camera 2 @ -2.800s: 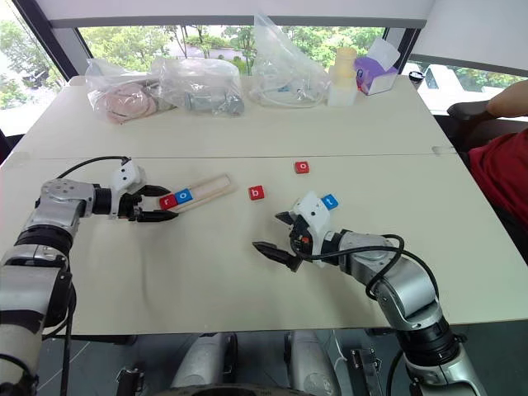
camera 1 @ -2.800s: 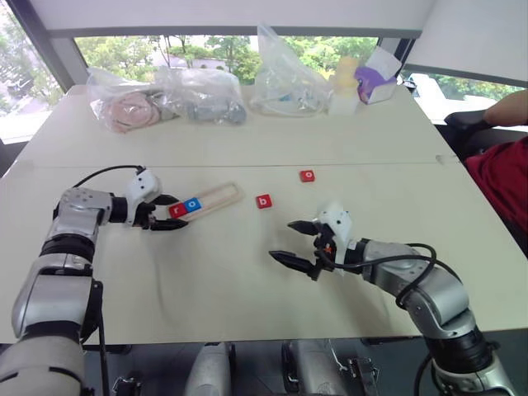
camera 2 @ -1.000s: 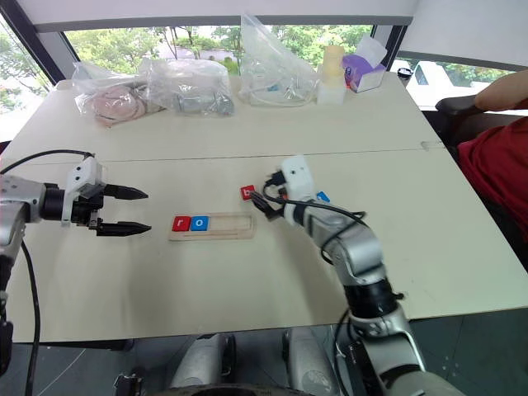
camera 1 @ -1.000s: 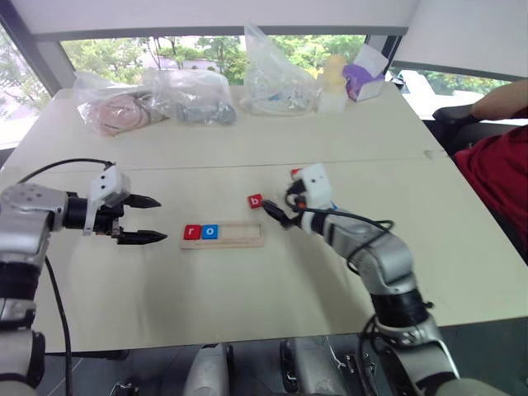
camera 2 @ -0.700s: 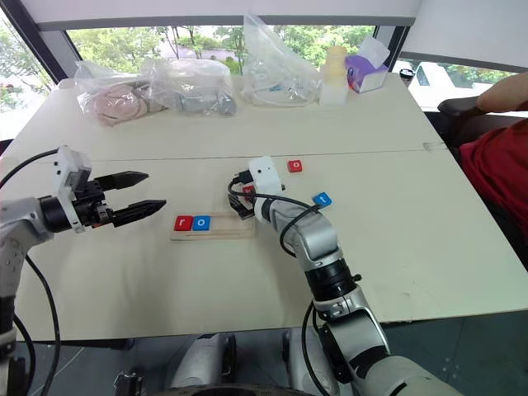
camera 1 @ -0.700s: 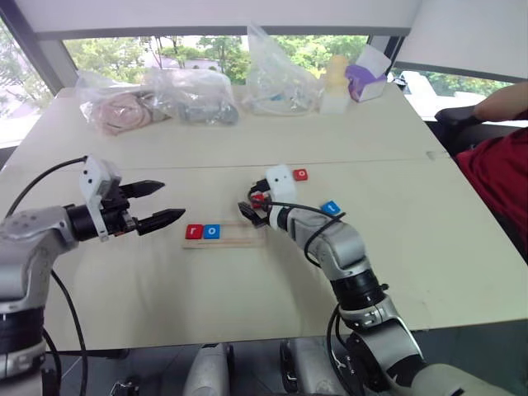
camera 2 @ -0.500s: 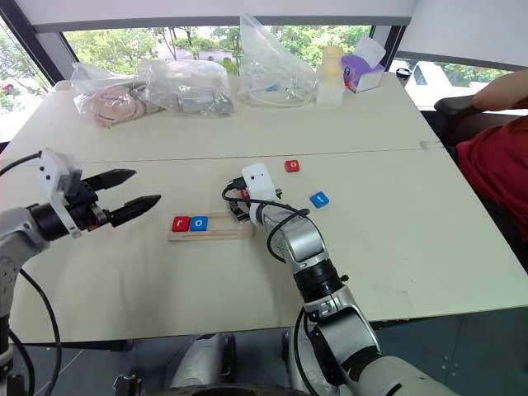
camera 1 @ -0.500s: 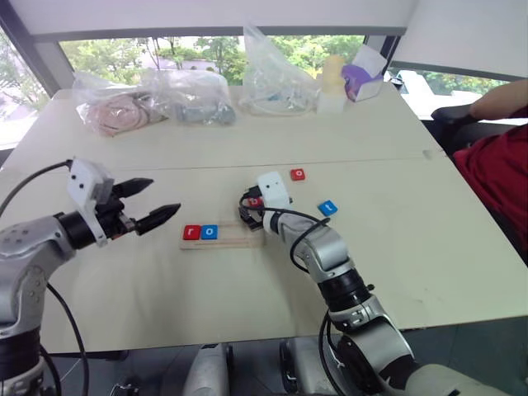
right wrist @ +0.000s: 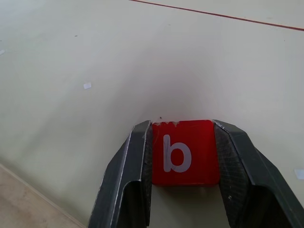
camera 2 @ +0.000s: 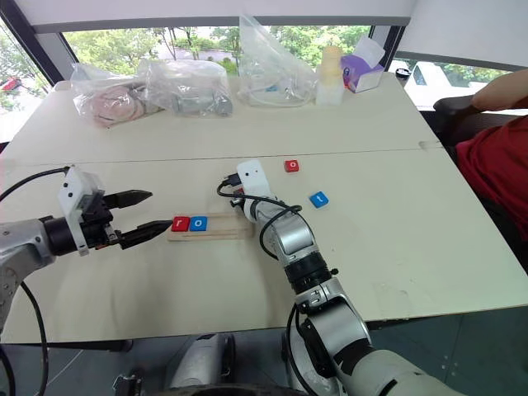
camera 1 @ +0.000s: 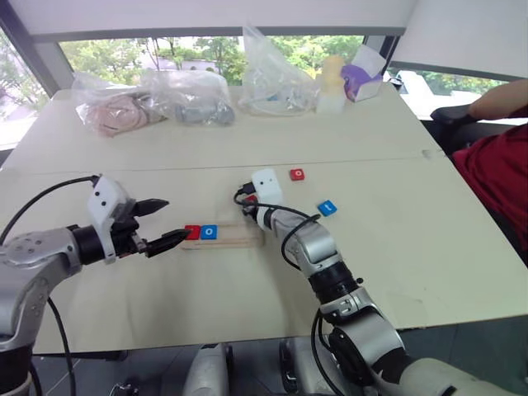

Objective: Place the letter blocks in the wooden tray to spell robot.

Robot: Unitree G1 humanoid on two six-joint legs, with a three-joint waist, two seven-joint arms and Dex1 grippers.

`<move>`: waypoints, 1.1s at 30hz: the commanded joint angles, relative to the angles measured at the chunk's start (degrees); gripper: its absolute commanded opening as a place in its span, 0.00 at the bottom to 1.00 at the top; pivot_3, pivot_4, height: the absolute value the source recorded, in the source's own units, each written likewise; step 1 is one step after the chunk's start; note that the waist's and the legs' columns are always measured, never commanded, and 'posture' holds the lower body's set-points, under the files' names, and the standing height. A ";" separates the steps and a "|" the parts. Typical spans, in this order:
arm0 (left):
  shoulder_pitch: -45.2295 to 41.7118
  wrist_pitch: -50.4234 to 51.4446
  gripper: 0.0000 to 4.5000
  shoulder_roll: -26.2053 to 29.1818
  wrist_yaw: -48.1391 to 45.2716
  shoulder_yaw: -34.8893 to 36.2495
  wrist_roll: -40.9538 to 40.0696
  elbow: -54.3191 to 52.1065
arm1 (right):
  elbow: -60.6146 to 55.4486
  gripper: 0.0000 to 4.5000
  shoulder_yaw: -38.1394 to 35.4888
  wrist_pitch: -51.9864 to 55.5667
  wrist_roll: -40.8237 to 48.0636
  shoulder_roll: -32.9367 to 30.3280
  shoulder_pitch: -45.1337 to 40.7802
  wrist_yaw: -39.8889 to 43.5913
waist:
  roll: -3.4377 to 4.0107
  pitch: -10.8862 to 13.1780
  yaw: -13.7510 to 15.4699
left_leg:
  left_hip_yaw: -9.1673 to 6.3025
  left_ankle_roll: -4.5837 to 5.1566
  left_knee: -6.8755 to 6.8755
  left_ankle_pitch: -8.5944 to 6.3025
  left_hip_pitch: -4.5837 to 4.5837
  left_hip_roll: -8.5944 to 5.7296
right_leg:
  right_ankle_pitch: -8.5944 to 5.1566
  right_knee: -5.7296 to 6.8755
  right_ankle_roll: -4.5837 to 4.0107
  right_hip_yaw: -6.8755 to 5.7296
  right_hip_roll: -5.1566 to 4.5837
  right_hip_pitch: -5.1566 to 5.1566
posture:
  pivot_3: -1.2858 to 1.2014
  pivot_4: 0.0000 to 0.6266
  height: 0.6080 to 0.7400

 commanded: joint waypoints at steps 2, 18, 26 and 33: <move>-2.80 -0.76 1.00 0.77 -0.41 -3.28 -0.54 -2.11 | -11.79 0.27 0.05 1.80 -1.99 -4.52 0.14 1.78 | 0.04 0.03 0.23 | -0.01 0.00 0.00 0.00 -0.06 -0.01 | 0.00 -0.01 0.01 0.00 -0.02 -0.04 | 0.52 0.24 1.00; -12.20 -4.81 1.00 -3.22 -3.11 -20.33 3.36 1.51 | -52.36 0.27 -16.42 34.86 -0.26 -7.38 24.65 -3.02 | 0.06 0.02 0.03 | -0.01 0.00 -0.08 0.00 -0.01 -0.06 | -0.12 -0.13 -0.11 0.03 0.17 -0.02 | 0.52 0.24 1.00; -13.64 -8.27 1.00 -2.76 -5.85 -21.74 6.54 6.05 | -52.79 0.27 -16.33 37.45 -0.92 -4.86 25.50 -6.01 | 0.06 0.02 0.20 | -0.01 0.00 -0.08 0.00 -0.06 -0.07 | -0.19 -0.15 -0.15 0.03 0.12 -0.02 | 0.52 0.24 1.00; -14.40 -10.48 1.00 -3.90 -7.31 -22.48 8.24 8.98 | -52.61 0.57 -17.46 38.15 -0.82 -3.34 26.34 -6.69 | 0.06 0.02 0.19 | -0.02 0.00 -0.09 0.00 -0.06 -0.07 | -0.19 -0.16 -0.14 0.02 0.11 -0.02 | 0.52 0.24 1.00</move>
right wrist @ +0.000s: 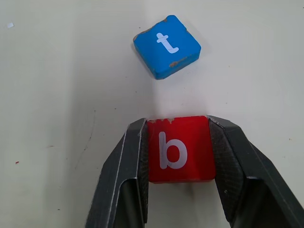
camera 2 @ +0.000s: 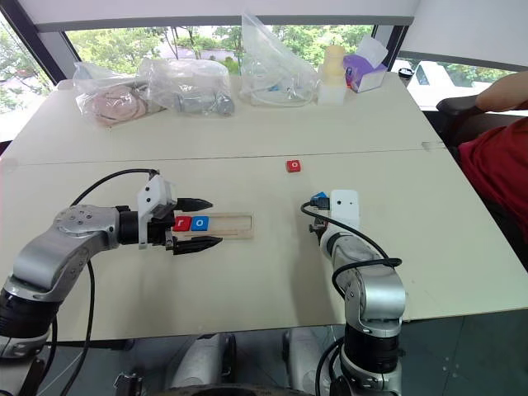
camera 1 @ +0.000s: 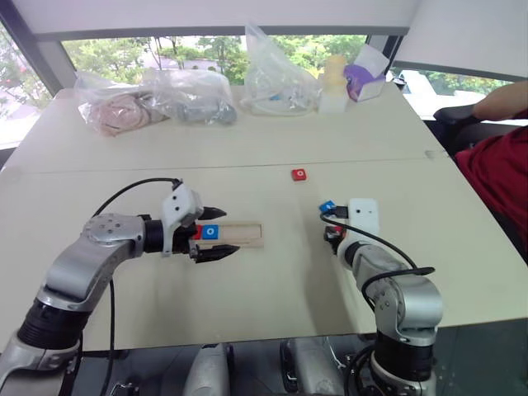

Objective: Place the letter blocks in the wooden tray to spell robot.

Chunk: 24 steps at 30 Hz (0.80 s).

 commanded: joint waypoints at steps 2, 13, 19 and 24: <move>-0.85 -2.17 1.00 -0.09 -1.18 -0.02 0.79 0.48 | -1.88 0.80 -0.84 0.85 0.08 -0.03 0.25 -0.19 | 0.00 0.00 0.06 | 0.00 0.00 0.00 0.00 0.00 0.00 | 0.00 0.00 0.00 0.00 -0.01 0.01 | 0.52 0.24 1.00; -1.60 2.04 1.00 0.70 -2.90 3.32 -4.26 -1.80 | 2.31 0.90 -14.82 -15.44 22.75 -25.74 1.36 41.29 | 0.12 0.10 0.14 | 0.08 0.03 -0.06 -0.02 -0.07 -0.01 | 0.06 -0.39 0.18 -0.01 -0.05 0.10 | 0.52 0.24 1.00; -0.13 3.30 1.00 1.25 -4.41 -0.46 -4.05 -5.03 | 24.09 0.90 -6.96 -42.78 16.91 -39.76 6.28 60.50 | 0.19 0.14 -0.13 | 0.31 0.21 -0.06 -0.12 0.00 -0.02 | 0.03 -0.46 0.28 0.00 0.02 0.23 | 0.52 0.24 1.00; -2.60 3.17 1.00 -0.84 -3.85 -4.19 -2.39 -6.22 | 35.90 0.90 -2.56 -55.13 14.29 -41.78 1.93 64.67 | 0.18 0.15 0.00 | 0.44 0.19 0.08 -0.11 0.05 -0.02 | 0.06 -0.43 0.18 0.07 0.03 0.25 | 0.52 0.24 1.00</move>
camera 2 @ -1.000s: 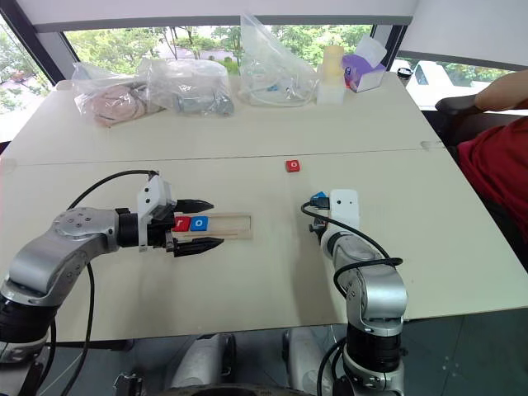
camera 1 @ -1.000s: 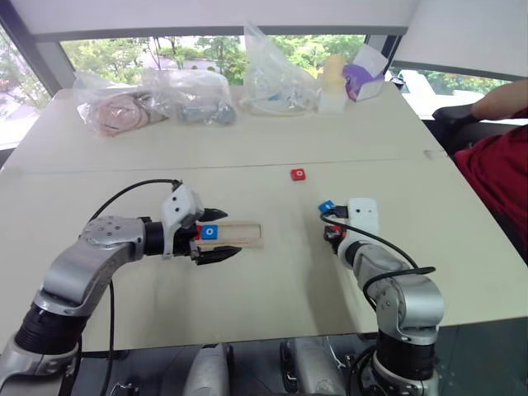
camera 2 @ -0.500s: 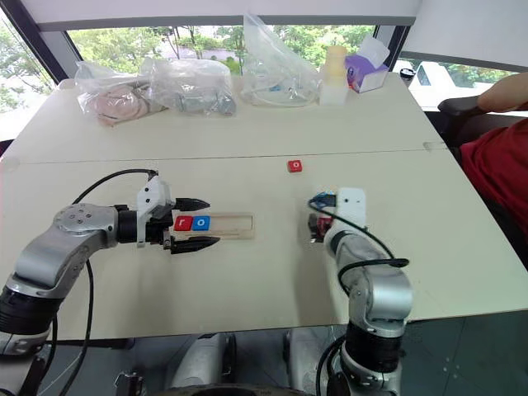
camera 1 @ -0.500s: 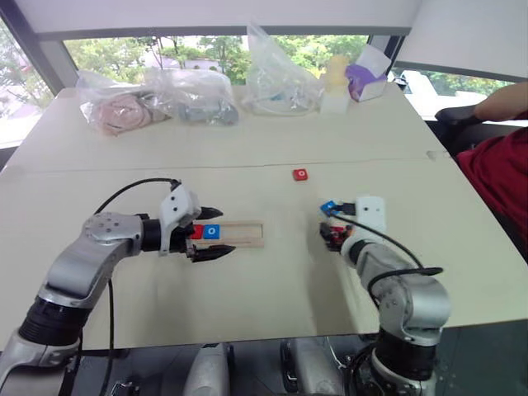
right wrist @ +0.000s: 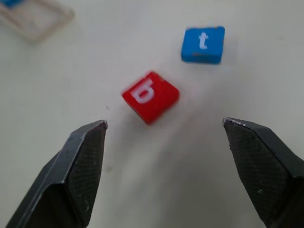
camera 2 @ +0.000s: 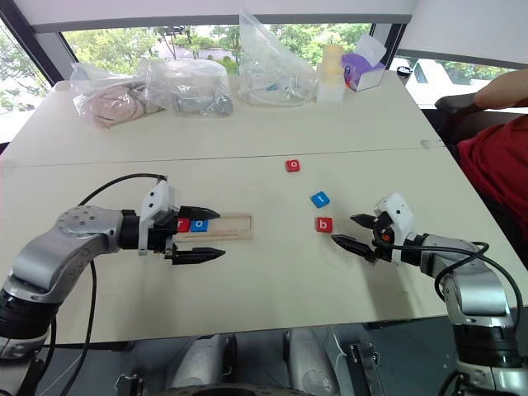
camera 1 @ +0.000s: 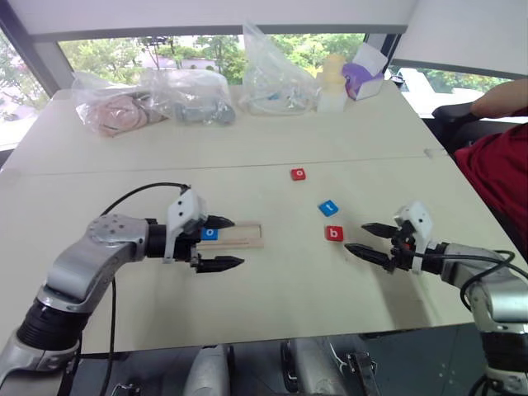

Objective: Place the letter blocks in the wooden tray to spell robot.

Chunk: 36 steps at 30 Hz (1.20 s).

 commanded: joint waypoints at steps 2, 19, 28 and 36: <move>-3.16 -0.81 1.00 -1.75 0.55 -2.37 1.17 -0.78 | 4.18 0.90 2.50 -8.55 -0.40 -0.63 -3.22 3.95 | 0.01 0.00 0.17 | -0.01 0.00 0.01 0.00 -0.01 -0.01 | 0.02 0.01 0.03 0.01 0.01 0.01 | 0.52 0.24 1.00; -5.35 -2.91 1.00 -2.36 0.67 -2.99 5.61 3.60 | 23.85 0.85 12.83 -29.36 -9.14 2.31 -12.88 6.97 | 0.00 -0.01 -0.01 | -0.05 -0.01 0.04 0.01 0.02 -0.01 | 0.03 0.09 0.12 0.01 0.02 0.04 | 0.52 0.24 1.00; -2.02 -4.76 1.00 0.39 0.15 -0.17 5.59 4.05 | 23.97 0.26 13.15 -27.94 -7.73 2.29 -13.99 8.36 | -0.02 0.00 0.10 | -0.02 -0.02 -0.03 0.01 0.68 0.01 | -0.02 0.07 0.01 0.03 -0.02 0.68 | 0.52 0.24 1.00; -0.47 -6.69 1.00 2.61 -0.02 4.08 5.93 7.29 | 11.21 0.26 19.42 -12.07 -7.89 15.14 -24.32 0.10 | 0.06 0.04 -0.64 | -0.15 -0.02 -0.07 0.01 0.92 0.08 | 0.08 0.19 -0.03 0.11 0.04 0.73 | 0.52 0.24 1.00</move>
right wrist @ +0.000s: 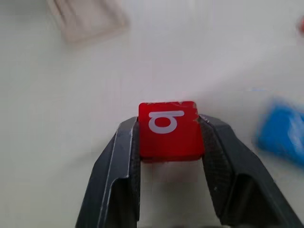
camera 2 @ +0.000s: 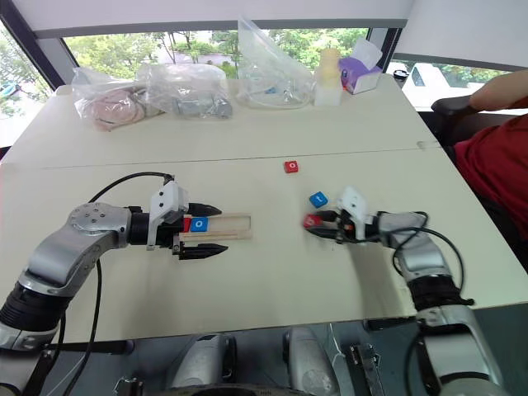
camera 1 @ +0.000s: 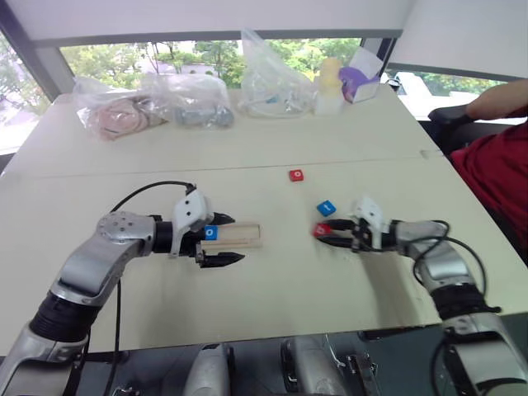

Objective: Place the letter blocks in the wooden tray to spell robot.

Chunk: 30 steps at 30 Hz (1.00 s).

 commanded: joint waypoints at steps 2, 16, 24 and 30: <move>3.62 -1.92 1.00 5.17 -0.38 9.18 -0.74 1.66 | -3.44 0.26 4.48 4.03 -3.48 8.56 -8.07 -9.05 | 0.01 0.01 -0.13 | -0.06 0.00 -0.09 0.00 -0.04 0.03 | -0.02 0.07 -0.02 0.00 0.11 -0.13 | 0.52 0.24 1.00; 16.75 2.94 1.00 10.78 0.71 25.36 -5.88 -0.32 | 1.40 0.26 15.53 3.59 -7.12 19.32 -12.52 -9.29 | 0.00 0.01 1.08 | -0.11 -0.09 0.12 0.05 -1.00 -0.06 | -0.10 0.26 -0.05 -0.18 -0.39 -0.98 | 0.52 0.24 1.00; 17.09 4.74 1.00 10.52 2.40 25.11 -7.04 -2.79 | 5.71 0.26 15.98 0.21 -8.75 19.29 -12.92 -7.94 | -0.01 0.01 0.48 | -0.12 -0.09 0.07 0.05 -0.95 -0.03 | -0.07 0.33 0.00 -0.18 -0.23 -1.01 | 0.52 0.24 1.00; 17.39 4.79 1.00 10.94 2.26 24.82 -6.97 -2.80 | 7.15 0.26 15.16 -0.81 -9.34 19.05 -13.02 -8.19 | -0.01 0.01 0.54 | -0.13 -0.09 0.04 0.05 -0.93 -0.02 | -0.08 0.37 -0.02 -0.18 -0.19 -1.02 | 0.52 0.24 1.00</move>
